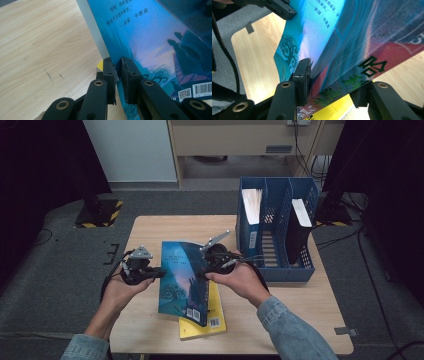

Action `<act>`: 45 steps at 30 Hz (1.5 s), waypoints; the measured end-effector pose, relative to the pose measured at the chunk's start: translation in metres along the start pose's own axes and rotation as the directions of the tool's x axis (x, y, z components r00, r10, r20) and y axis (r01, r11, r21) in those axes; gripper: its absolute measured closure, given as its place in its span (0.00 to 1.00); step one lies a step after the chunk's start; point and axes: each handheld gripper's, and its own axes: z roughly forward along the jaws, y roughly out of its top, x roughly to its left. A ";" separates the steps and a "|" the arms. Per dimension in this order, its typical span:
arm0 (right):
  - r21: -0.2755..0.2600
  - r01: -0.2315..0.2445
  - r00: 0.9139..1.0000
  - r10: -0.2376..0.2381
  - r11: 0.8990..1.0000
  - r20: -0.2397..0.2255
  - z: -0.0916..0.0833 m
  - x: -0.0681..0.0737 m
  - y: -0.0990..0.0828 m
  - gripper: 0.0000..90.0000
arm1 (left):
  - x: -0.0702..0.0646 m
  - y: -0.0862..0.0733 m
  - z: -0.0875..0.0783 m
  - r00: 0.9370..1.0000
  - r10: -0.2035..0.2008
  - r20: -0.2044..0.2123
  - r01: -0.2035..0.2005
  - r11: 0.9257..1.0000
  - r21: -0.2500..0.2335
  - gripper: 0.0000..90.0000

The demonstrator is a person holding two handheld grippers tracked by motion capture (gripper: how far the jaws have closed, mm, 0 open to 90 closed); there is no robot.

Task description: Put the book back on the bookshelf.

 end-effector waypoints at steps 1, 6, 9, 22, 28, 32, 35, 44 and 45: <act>0.002 0.008 1.000 -0.008 1.000 0.003 -0.001 0.001 0.001 0.64 | 0.000 0.001 0.000 1.000 0.001 -0.004 -0.001 1.000 -0.002 0.91; -0.007 0.019 0.999 -0.019 1.000 0.033 -0.005 -0.001 0.010 0.67 | 0.003 0.006 -0.001 1.000 -0.013 -0.019 0.012 1.000 -0.027 0.91; -0.017 0.016 0.999 -0.015 1.000 0.049 -0.005 -0.005 0.014 0.69 | 0.004 0.011 0.002 0.998 -0.016 -0.055 0.014 0.999 -0.032 0.91; -0.033 0.014 0.996 -0.011 0.999 0.088 -0.008 -0.019 0.023 0.74 | 0.012 0.023 0.008 0.999 -0.013 -0.043 0.011 0.999 -0.043 0.92; -0.054 0.022 0.993 -0.016 0.998 0.117 -0.009 -0.021 0.032 0.76 | 0.016 0.030 0.010 0.997 -0.013 -0.080 0.010 0.999 -0.043 0.92; -0.074 0.013 0.992 -0.003 0.997 0.127 -0.005 -0.025 0.036 0.77 | 0.019 0.033 0.012 0.995 -0.009 -0.095 0.004 0.999 -0.043 0.92; -0.076 0.004 0.992 0.006 0.997 0.129 -0.005 -0.027 0.038 0.77 | 0.023 0.034 0.013 0.996 -0.012 -0.085 0.008 0.999 -0.049 0.92; -0.078 0.031 0.992 -0.021 0.997 0.127 -0.007 -0.023 0.034 0.77 | 0.019 0.031 0.010 0.996 0.012 -0.086 -0.016 0.999 -0.049 0.92; -0.077 0.030 0.992 -0.020 0.997 0.124 -0.008 -0.021 0.032 0.77 | 0.017 0.030 0.010 0.996 0.016 -0.085 -0.020 0.999 -0.049 0.92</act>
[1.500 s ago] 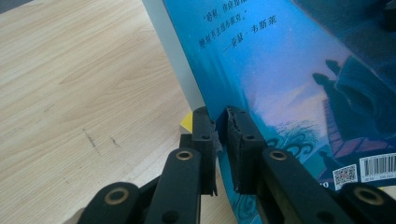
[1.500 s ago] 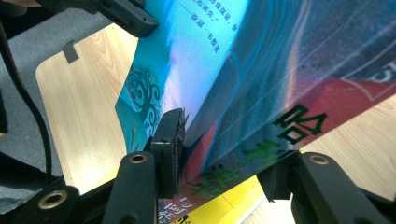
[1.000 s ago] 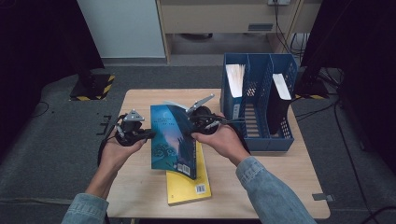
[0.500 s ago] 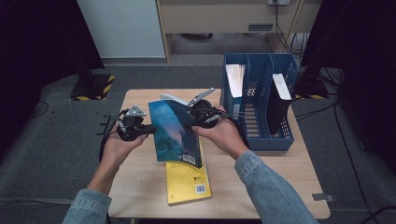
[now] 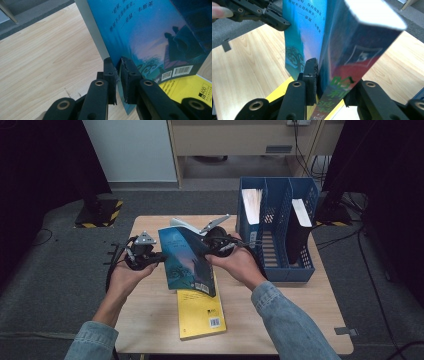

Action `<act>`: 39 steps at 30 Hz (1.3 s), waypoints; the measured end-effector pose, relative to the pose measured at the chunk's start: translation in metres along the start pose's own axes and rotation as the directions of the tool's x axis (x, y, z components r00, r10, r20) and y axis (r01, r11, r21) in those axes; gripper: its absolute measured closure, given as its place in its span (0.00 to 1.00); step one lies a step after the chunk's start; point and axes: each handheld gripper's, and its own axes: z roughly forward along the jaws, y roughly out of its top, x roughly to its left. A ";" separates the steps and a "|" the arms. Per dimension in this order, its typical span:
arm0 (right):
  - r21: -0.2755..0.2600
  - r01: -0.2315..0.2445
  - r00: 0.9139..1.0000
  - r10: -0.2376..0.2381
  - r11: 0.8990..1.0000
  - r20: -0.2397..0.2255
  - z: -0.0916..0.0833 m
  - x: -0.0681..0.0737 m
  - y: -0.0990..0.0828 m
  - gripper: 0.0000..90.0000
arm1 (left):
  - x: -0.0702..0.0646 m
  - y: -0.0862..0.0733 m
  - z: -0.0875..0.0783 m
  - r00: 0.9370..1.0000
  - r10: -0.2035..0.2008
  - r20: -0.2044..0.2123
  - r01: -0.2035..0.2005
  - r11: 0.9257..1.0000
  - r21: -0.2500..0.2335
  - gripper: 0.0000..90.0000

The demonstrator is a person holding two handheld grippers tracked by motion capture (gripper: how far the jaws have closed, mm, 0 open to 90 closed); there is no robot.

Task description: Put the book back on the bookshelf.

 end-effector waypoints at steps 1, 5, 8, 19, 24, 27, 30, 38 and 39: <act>0.000 0.000 1.000 0.000 1.000 0.000 0.000 0.000 0.000 0.77 | -0.001 -0.001 -0.001 1.000 0.001 0.002 -0.001 1.000 -0.001 0.92; 0.015 0.034 0.999 -0.033 0.999 -0.010 -0.007 0.007 -0.003 0.76 | -0.008 -0.004 -0.006 1.000 0.011 -0.003 -0.011 1.000 -0.005 0.92; 0.028 0.065 0.998 -0.064 0.998 -0.020 -0.017 0.013 -0.005 0.76 | -0.018 -0.008 -0.011 0.999 0.035 -0.002 -0.035 0.999 -0.022 0.92; 0.030 0.124 0.989 -0.122 0.992 -0.080 -0.027 0.024 0.002 0.75 | -0.026 -0.019 -0.020 0.999 0.021 0.031 -0.019 0.999 -0.043 0.92; 0.031 0.136 0.987 -0.133 0.990 -0.094 -0.026 0.026 0.004 0.71 | -0.028 -0.021 -0.022 0.999 0.026 0.031 -0.025 0.999 -0.041 0.92; 0.029 0.135 0.987 -0.131 0.990 -0.097 -0.025 0.026 0.004 0.71 | -0.029 -0.022 -0.023 0.999 0.029 0.030 -0.028 0.999 -0.041 0.92; 0.029 0.130 0.988 -0.127 0.991 -0.090 -0.023 0.028 0.005 0.69 | -0.030 -0.022 -0.023 0.999 0.031 0.025 -0.030 0.999 -0.042 0.92; 0.048 0.166 0.983 -0.161 0.985 -0.084 -0.017 0.032 0.009 0.72 | -0.030 -0.026 -0.024 0.999 0.024 0.030 -0.022 0.998 -0.052 0.91; 0.049 0.167 0.983 -0.163 0.985 -0.081 -0.017 0.033 0.010 0.72 | -0.030 -0.026 -0.024 0.999 0.025 0.029 -0.023 0.998 -0.053 0.91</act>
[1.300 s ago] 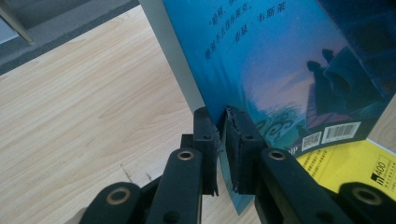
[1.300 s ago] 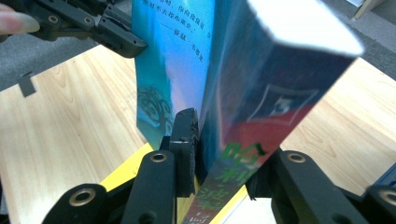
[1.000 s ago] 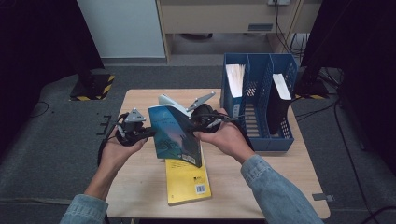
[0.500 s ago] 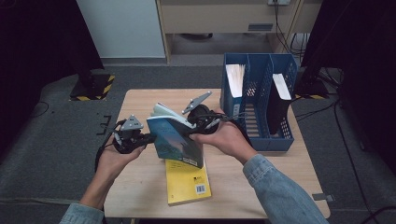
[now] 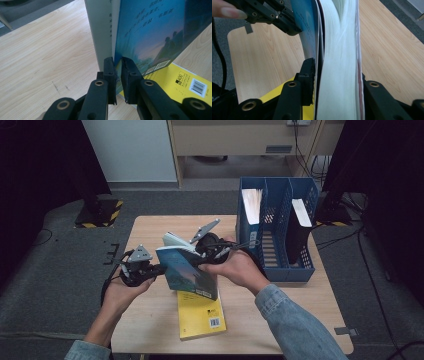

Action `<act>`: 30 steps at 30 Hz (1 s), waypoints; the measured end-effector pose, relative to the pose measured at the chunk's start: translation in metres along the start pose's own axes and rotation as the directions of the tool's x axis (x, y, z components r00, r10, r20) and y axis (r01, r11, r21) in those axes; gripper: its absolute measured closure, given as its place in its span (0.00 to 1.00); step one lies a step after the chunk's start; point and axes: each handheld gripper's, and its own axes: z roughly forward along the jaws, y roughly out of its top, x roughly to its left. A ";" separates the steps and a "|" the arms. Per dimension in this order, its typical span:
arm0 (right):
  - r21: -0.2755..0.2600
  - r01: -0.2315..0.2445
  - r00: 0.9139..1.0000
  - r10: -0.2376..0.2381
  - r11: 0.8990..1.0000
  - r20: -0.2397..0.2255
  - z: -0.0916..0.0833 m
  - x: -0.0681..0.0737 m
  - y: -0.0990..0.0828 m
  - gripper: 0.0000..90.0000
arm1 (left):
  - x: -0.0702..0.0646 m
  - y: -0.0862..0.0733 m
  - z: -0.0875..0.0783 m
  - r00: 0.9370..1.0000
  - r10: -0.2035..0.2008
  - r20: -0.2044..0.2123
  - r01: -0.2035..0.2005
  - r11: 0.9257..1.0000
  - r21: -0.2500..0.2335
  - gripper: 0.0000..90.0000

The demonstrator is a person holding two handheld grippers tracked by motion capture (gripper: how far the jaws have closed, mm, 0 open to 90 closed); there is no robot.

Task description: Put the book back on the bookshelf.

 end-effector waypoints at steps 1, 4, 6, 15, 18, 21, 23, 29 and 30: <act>0.003 -0.003 1.000 0.003 1.000 -0.003 0.000 0.000 0.001 0.73 | 0.000 0.000 0.000 1.000 0.004 -0.002 -0.004 1.000 0.001 0.91; 0.001 0.003 1.000 -0.003 1.000 -0.005 0.002 -0.001 0.002 0.75 | -0.001 0.000 0.000 1.000 0.008 -0.004 -0.008 1.000 0.002 0.91; 0.003 -0.004 1.000 0.004 1.000 -0.012 0.003 -0.002 0.002 0.75 | -0.001 0.000 0.000 1.000 0.008 -0.004 -0.008 1.000 -0.001 0.91; 0.011 -0.044 0.999 0.044 0.999 -0.020 0.004 -0.004 0.002 0.75 | 0.000 -0.001 0.001 1.000 -0.001 -0.010 0.001 1.000 -0.005 0.90; 0.012 -0.045 0.999 0.045 0.999 -0.020 0.004 -0.004 0.003 0.76 | 0.000 0.000 0.001 1.000 0.003 -0.010 -0.003 1.000 -0.002 0.90; 0.010 -0.040 0.999 0.040 0.999 -0.021 0.004 -0.005 0.003 0.78 | 0.000 0.000 0.002 1.000 0.003 -0.020 -0.003 1.000 -0.010 0.88; 0.010 -0.040 0.999 0.041 0.999 -0.025 0.004 -0.005 0.002 0.79 | 0.000 -0.001 0.002 1.000 0.000 -0.029 0.000 1.000 -0.019 0.85; 0.008 -0.037 0.999 0.037 0.999 -0.005 0.004 -0.005 0.003 0.80 | 0.000 -0.014 0.006 0.995 -0.052 -0.088 0.047 0.997 -0.062 0.52; 0.007 -0.044 0.999 0.044 0.999 -0.002 0.004 -0.005 0.003 0.81 | 0.001 -0.020 0.007 0.993 -0.070 -0.094 0.064 0.996 -0.064 0.48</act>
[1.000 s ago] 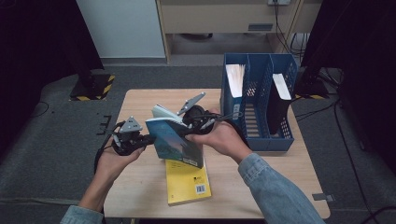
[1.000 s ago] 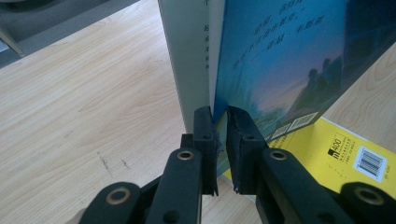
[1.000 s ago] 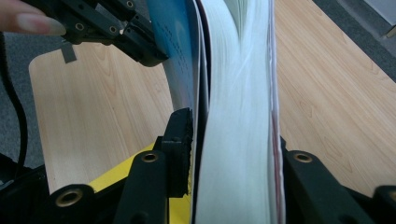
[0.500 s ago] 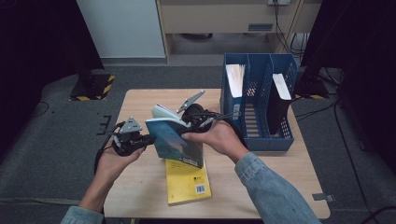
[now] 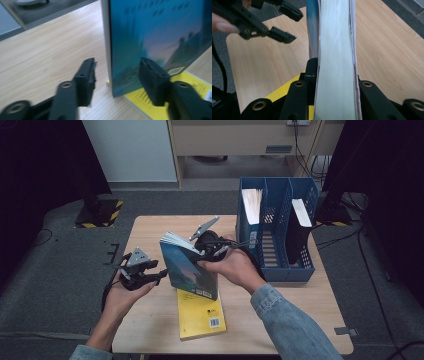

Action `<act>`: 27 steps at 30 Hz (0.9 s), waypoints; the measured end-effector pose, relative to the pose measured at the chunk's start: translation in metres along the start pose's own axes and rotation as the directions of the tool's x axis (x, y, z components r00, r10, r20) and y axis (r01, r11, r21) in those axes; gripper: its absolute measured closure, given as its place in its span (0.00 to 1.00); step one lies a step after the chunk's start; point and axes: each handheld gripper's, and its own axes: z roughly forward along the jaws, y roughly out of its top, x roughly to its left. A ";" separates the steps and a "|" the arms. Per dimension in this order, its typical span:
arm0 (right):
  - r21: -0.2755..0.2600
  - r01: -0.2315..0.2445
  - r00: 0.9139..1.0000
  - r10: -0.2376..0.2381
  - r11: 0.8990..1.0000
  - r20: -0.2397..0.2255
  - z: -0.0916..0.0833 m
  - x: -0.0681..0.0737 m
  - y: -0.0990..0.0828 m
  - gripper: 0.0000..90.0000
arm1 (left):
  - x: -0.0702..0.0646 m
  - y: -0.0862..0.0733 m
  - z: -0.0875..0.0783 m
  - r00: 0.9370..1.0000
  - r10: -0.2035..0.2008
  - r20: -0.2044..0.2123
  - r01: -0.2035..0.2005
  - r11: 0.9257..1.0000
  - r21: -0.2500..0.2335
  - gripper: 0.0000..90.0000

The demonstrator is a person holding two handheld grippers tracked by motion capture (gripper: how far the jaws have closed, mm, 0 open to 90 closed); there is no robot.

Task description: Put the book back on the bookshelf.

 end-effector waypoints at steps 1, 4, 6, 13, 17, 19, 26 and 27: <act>-0.003 -0.001 1.000 0.001 1.000 0.006 0.000 -0.001 0.000 0.81 | 0.001 -0.005 0.001 1.000 -0.014 -0.004 0.014 1.000 -0.002 0.44; -0.003 -0.026 1.000 0.026 1.000 0.005 0.000 -0.005 0.000 0.81 | 0.008 -0.026 0.011 0.996 -0.054 -0.078 0.057 0.998 0.028 0.35; -0.005 -0.037 0.999 0.037 0.999 0.005 0.001 -0.007 0.000 0.81 | 0.010 -0.032 0.014 0.993 -0.062 -0.105 0.066 0.997 0.035 0.32; -0.010 -0.159 0.987 0.159 0.987 0.019 0.004 -0.022 0.004 0.81 | 0.028 -0.068 0.035 0.979 -0.135 -0.155 0.149 0.985 0.082 0.14; -0.030 -0.196 0.980 0.197 0.980 0.023 0.005 -0.024 0.005 0.82 | 0.034 -0.073 0.036 0.974 -0.152 -0.167 0.168 0.981 0.092 0.12; -0.034 -0.198 0.980 0.198 0.980 0.026 0.005 -0.023 0.006 0.82 | 0.036 -0.075 0.035 0.975 -0.146 -0.167 0.163 0.982 0.096 0.11; -0.066 -0.206 0.976 0.209 0.976 0.052 0.001 -0.022 0.007 0.82 | 0.038 -0.078 0.036 0.977 -0.156 -0.143 0.170 0.981 0.095 0.08; -0.071 -0.207 0.975 0.212 0.976 0.065 -0.001 -0.023 0.006 0.82 | 0.038 -0.078 0.036 0.978 -0.159 -0.138 0.172 0.981 0.089 0.08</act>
